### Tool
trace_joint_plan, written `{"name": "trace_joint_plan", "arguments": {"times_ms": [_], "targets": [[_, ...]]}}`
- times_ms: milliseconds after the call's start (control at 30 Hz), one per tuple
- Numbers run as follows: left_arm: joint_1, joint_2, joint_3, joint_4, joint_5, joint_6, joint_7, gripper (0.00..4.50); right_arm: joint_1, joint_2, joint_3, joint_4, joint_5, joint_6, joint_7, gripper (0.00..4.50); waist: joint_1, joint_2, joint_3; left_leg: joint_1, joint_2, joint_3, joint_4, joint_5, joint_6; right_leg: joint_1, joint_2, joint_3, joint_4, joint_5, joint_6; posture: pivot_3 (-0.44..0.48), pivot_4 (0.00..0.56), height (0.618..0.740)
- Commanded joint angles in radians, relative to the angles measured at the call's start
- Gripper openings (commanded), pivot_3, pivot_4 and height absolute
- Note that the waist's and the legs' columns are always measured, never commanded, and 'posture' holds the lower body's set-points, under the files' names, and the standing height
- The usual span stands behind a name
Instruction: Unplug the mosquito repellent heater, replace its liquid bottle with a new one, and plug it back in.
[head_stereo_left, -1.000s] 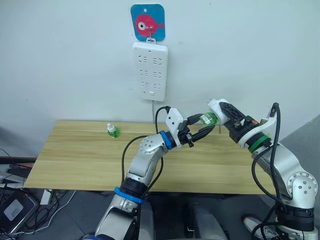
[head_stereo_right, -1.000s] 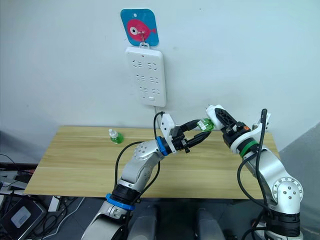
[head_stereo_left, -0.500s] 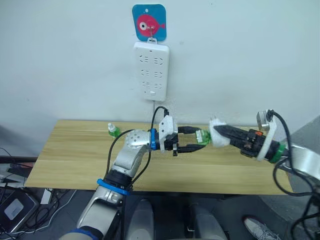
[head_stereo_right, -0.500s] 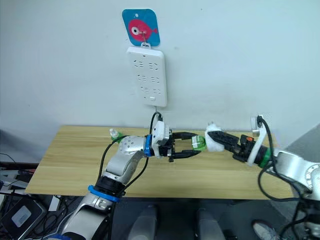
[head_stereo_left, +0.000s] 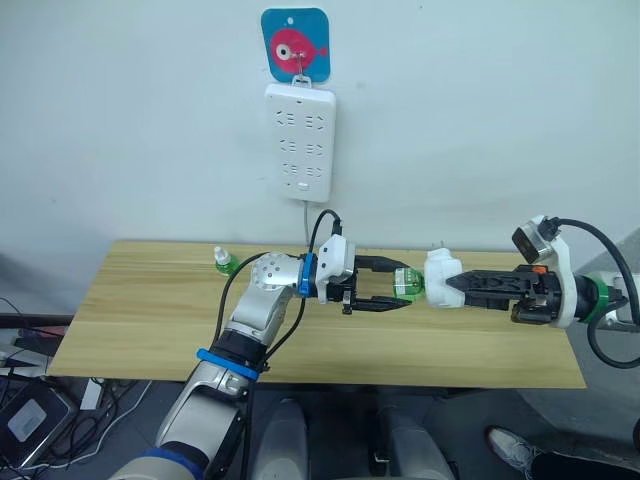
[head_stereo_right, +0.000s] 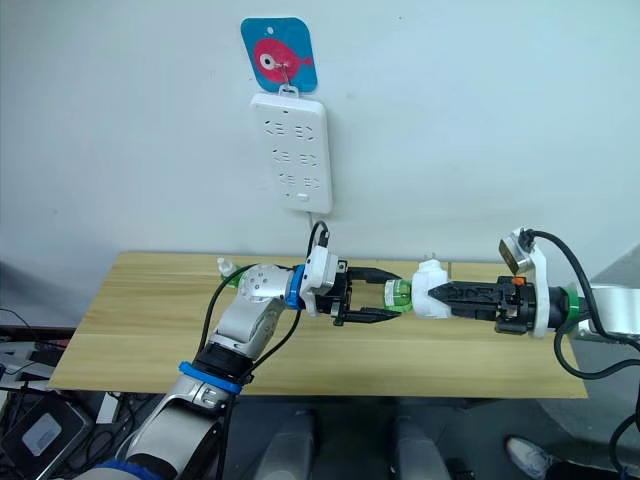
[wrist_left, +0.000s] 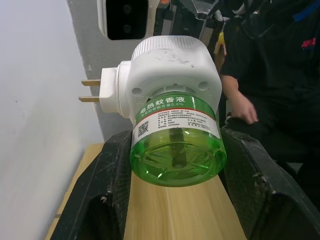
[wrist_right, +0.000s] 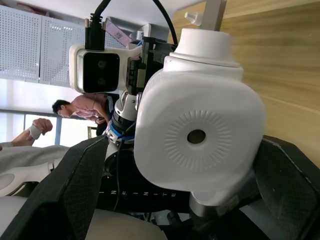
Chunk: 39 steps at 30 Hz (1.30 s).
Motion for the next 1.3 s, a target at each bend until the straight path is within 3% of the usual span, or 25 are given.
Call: {"name": "trace_joint_plan", "arguments": {"times_ms": [33,300,400,500,700,800,900,967,1033,1167,1300], "targets": [[0.008,-0.009,-0.014,-0.036,0.009,-0.006,0.011,2.29,-0.033,0.030,-0.012,-0.023,0.029,-0.028,-0.018,4.46,0.000,0.000,0.000,0.000,0.000,0.000,0.000,0.000,0.000,0.000,0.000,0.000,0.000,0.000,0.000,0.277,0.227,0.740],[0.012,-0.004,-0.020,-0.038,0.008,-0.006,0.005,2.29,-0.022,0.042,-0.027,-0.030,0.029,-0.037,-0.062,4.46,0.001,0.000,0.000,0.000,0.000,0.000,0.000,0.000,0.000,0.000,0.000,0.000,0.000,0.000,0.000,0.271,0.233,0.740],[0.007,-0.006,-0.021,-0.034,0.008,-0.006,0.006,2.29,-0.016,0.047,-0.031,-0.037,0.029,-0.044,-0.075,3.90,0.001,0.000,0.000,0.000,0.000,0.000,0.000,0.000,0.000,0.000,0.000,0.000,0.000,0.000,0.000,0.271,0.233,0.740],[0.002,-0.010,-0.023,-0.030,0.008,-0.009,0.003,2.29,-0.009,0.047,-0.036,-0.040,0.029,-0.048,-0.080,3.03,0.000,0.000,0.000,0.000,0.000,0.000,0.000,0.000,0.000,0.000,0.000,0.000,0.000,0.000,0.000,0.270,0.237,0.740],[0.001,-0.015,-0.012,-0.038,-0.012,0.043,0.017,2.29,0.003,0.030,-0.049,-0.060,0.029,-0.056,-0.078,3.04,0.000,0.000,0.001,0.000,0.000,0.000,0.000,0.000,0.000,0.000,0.000,0.000,0.000,0.000,0.000,0.273,0.241,0.740],[-0.006,-0.012,0.010,-0.101,-0.107,0.317,0.064,2.29,0.016,0.009,-0.051,-0.103,0.029,-0.059,-0.061,3.04,-0.001,0.000,0.002,0.000,0.000,0.000,0.000,0.000,0.000,0.000,0.000,0.000,0.000,0.000,0.000,0.273,0.241,0.740],[-0.025,0.039,0.024,-0.195,-0.272,0.734,0.072,2.29,0.024,-0.015,-0.050,-0.157,0.029,-0.071,-0.040,3.04,-0.003,0.000,0.003,0.000,0.000,-0.001,0.000,0.000,0.000,0.000,0.000,0.000,0.000,0.000,0.000,0.273,0.241,0.740],[-0.111,0.102,0.081,-0.151,-0.501,1.202,0.035,2.29,0.011,-0.030,-0.040,-0.171,0.029,-0.061,-0.008,3.04,-0.006,-0.001,0.008,0.000,0.001,-0.002,0.000,0.000,0.000,0.000,0.001,-0.002,0.000,0.000,0.000,0.278,0.249,0.740],[-0.172,0.130,0.123,-0.060,-0.600,1.442,0.016,2.29,0.003,-0.040,-0.029,-0.181,0.029,-0.057,0.018,3.04,-0.011,0.001,0.014,0.000,0.001,-0.006,0.000,0.001,0.001,0.000,0.002,-0.004,0.001,0.000,0.000,0.276,0.250,0.740],[-0.195,0.141,0.115,-0.012,-0.603,1.513,0.004,2.29,0.000,-0.047,-0.012,-0.189,0.029,-0.073,0.032,3.04,-0.011,0.002,0.015,-0.001,0.000,-0.006,0.000,0.000,0.001,0.000,0.002,-0.004,0.000,0.000,0.000,0.253,0.255,0.740],[-0.203,0.119,0.129,0.002,-0.602,1.526,0.012,3.12,0.010,-0.046,-0.014,-0.189,0.029,-0.086,0.039,3.04,-0.008,0.000,0.020,-0.002,0.000,-0.006,-0.001,0.001,0.001,-0.001,0.001,-0.005,-0.001,-0.001,0.000,0.247,0.254,0.740]]}}
